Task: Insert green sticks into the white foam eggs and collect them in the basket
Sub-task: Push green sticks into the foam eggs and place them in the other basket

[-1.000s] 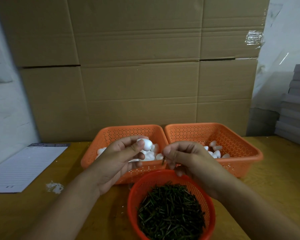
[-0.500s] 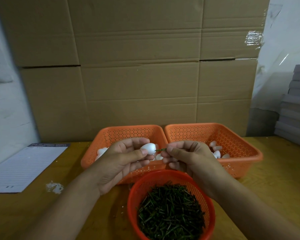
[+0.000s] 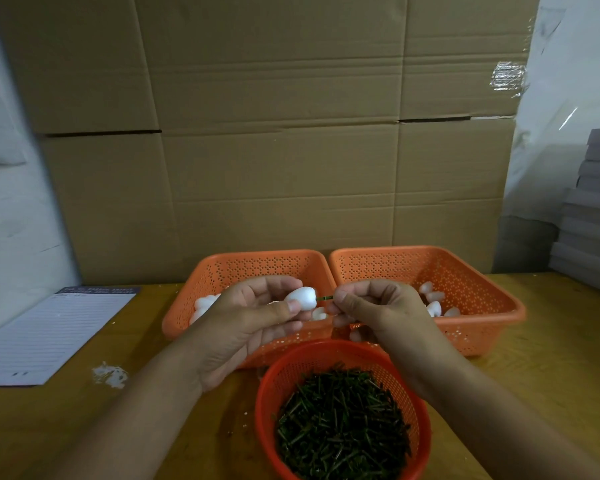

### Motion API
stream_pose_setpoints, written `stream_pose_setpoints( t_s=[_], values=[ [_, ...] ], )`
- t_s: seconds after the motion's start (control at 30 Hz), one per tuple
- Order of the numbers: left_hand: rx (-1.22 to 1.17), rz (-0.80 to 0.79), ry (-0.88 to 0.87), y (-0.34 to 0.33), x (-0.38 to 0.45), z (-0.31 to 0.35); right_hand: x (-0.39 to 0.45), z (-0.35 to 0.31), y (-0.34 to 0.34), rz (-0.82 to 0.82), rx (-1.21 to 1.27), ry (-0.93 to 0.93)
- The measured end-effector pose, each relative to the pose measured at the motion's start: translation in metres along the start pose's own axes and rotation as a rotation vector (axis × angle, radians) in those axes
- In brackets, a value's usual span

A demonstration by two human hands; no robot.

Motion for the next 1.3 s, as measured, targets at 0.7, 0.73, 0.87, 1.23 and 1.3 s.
stream_pose_setpoints(
  t_s=[0.7,0.73,0.87,1.23,1.3],
  values=[
    [-0.020,0.013,-0.010,-0.007,-0.001,-0.003,0.000,0.009,-0.007,-0.025,0.057,-0.032],
    [-0.025,0.020,-0.011,-0.007,-0.001,-0.003,0.000,0.010,-0.007,-0.020,0.066,-0.036],
    [-0.012,0.034,-0.028,-0.010,-0.001,-0.002,-0.002,0.009,-0.007,0.001,0.036,-0.012],
    [0.075,0.095,-0.084,-0.015,-0.001,-0.005,-0.004,0.014,-0.013,-0.069,-0.116,-0.044],
    [0.091,0.108,-0.091,-0.016,-0.001,-0.005,-0.005,0.015,-0.015,-0.096,-0.137,-0.047]
  ],
)
Point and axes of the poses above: each hand's wrist, its own x-axis towards the middle knuckle, its own y-axis out of the back of the hand, z = x × y, the point moved 1 cm from there along x, towards the middle knuckle, and after that the axes turned 1 degree about -y, right-handed, at the moved point
